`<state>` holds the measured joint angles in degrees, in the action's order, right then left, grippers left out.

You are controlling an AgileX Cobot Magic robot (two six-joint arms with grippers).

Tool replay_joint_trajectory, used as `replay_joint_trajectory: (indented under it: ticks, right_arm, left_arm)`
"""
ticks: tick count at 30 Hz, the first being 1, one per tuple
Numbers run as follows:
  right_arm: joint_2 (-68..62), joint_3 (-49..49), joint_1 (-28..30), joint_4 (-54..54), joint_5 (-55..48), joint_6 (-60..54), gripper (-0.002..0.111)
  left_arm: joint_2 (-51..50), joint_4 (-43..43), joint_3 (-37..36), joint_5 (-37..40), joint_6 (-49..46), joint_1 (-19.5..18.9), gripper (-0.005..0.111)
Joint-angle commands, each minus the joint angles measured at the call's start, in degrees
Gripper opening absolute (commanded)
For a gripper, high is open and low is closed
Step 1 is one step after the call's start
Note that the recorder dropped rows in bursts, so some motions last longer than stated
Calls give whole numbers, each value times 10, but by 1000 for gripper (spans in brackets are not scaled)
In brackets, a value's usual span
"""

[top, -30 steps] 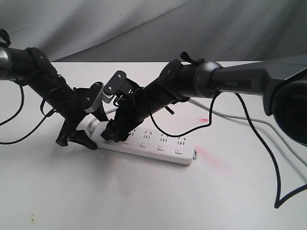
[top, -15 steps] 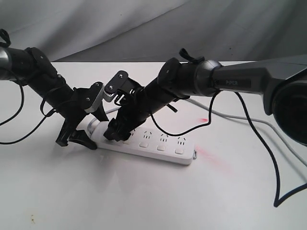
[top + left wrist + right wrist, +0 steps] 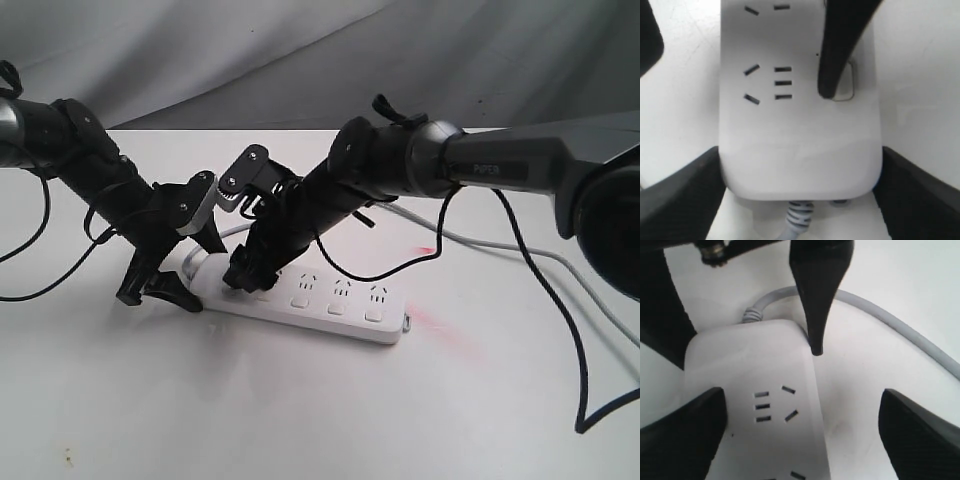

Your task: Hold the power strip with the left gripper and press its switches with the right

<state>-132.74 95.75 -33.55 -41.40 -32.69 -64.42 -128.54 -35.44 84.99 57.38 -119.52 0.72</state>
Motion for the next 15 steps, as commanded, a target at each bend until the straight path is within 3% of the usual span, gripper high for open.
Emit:
replay_joint_trajectory:
  ticks: [1, 15]
  right_arm:
    - [46, -6, 4, 27, -9, -10, 76]
    - [85, -6, 29, 39, -99, -3, 76]
  left_arm:
    - [-3, 14, 0, 13, -1, 2, 32]
    - [-3, 14, 0, 13, -1, 2, 32]
